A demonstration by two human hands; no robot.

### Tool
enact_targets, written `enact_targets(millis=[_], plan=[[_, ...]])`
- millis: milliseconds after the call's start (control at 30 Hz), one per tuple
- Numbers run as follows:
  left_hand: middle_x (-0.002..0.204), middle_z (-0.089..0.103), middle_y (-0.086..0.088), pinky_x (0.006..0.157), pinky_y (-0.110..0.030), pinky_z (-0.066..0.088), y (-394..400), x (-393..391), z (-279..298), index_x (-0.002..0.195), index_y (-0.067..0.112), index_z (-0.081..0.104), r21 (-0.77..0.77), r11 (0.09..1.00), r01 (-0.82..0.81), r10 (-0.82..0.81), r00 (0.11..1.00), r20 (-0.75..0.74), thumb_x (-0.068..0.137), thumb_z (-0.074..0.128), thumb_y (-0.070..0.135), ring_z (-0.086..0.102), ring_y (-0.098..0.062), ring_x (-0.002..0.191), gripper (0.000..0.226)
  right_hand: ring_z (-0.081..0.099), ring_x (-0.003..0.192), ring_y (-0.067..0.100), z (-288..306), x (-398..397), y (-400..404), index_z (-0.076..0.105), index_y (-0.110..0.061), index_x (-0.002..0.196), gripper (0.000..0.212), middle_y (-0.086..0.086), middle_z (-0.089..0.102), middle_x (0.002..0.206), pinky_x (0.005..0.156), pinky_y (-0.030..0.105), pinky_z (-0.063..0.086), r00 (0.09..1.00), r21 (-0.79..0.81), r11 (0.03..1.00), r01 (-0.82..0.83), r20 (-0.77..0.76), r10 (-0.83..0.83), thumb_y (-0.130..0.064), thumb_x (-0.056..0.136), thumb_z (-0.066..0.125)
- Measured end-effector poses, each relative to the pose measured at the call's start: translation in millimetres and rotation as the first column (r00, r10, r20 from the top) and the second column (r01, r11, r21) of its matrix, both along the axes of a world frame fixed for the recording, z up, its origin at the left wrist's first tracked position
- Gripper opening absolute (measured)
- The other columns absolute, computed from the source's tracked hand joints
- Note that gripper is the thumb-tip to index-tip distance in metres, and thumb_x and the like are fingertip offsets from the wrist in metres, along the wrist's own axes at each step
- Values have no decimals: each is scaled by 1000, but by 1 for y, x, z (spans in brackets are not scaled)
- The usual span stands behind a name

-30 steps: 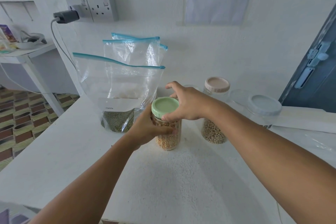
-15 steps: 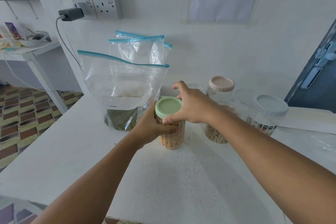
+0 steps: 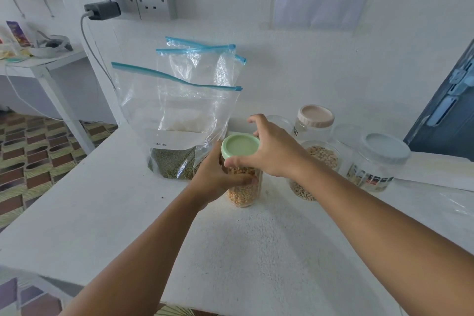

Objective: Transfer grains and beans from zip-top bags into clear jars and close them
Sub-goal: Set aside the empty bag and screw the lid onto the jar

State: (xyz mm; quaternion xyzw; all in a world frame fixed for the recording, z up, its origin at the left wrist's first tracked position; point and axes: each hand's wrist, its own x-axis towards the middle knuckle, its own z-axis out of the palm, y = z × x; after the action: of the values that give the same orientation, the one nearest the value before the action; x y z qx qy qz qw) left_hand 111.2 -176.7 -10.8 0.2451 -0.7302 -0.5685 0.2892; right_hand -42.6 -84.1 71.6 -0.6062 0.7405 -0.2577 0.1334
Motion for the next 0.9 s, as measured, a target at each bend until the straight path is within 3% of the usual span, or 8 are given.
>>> enact_targets(millis=[133,233,300,400,500,633,733,900], plan=[[122,72,2,97,-42,61,-2,-1,-3,140,28,52,15,999,-30,30,999,13,70,97,8,71,-16,114,85,41,145,10,-1,-9,2,25,-45,156,94,-8,41,159,116,38,39,968,34,987,-158,202,148,-63,81,78],[122,71,4,99,-39,59,-2,-1,-2,138,30,53,1,999,-33,33,999,24,68,98,10,69,-13,116,86,45,134,-5,-5,-14,4,46,-50,139,64,-20,53,140,111,31,42,954,-35,977,-211,211,214,-46,85,82],[122,71,4,99,-38,59,-3,-2,-2,138,31,53,-9,999,-36,36,999,25,68,99,10,69,-12,116,86,52,126,-3,-9,-15,3,52,-52,130,61,-19,57,131,104,30,46,963,-78,982,-171,199,183,-54,79,85],[122,71,3,98,-36,58,-3,-1,-1,139,30,53,-8,1000,-18,18,999,30,69,97,8,69,-13,116,86,56,115,4,-14,-14,1,54,-55,125,62,-10,56,125,101,34,50,980,-95,988,-120,148,133,-66,72,84],[124,70,2,91,-26,58,-3,1,3,143,26,48,-10,1000,2,-2,999,50,70,96,4,68,-11,116,90,49,129,5,-8,-18,5,44,-54,138,68,-9,51,141,105,31,42,966,-26,983,-180,183,182,-58,81,81],[135,63,6,99,-32,57,-16,5,20,158,35,31,21,999,40,-43,991,124,62,103,16,66,-7,121,122,49,131,11,-4,-25,6,35,-42,145,83,-9,49,149,106,30,40,968,19,988,-153,204,146,-51,80,85],[130,64,9,96,-30,58,-17,4,29,155,35,38,-24,999,49,-44,985,169,64,102,19,66,-4,115,112,54,126,13,-3,-26,4,37,-40,142,89,-9,54,143,100,29,44,972,10,995,-101,215,97,-57,71,89],[125,69,8,98,-45,61,-18,4,20,141,40,51,-83,996,14,-1,989,149,59,103,30,69,-12,116,98,55,119,10,-7,-21,3,38,-38,137,93,-5,54,138,91,29,45,994,-29,999,-46,97,48,-75,65,83]])
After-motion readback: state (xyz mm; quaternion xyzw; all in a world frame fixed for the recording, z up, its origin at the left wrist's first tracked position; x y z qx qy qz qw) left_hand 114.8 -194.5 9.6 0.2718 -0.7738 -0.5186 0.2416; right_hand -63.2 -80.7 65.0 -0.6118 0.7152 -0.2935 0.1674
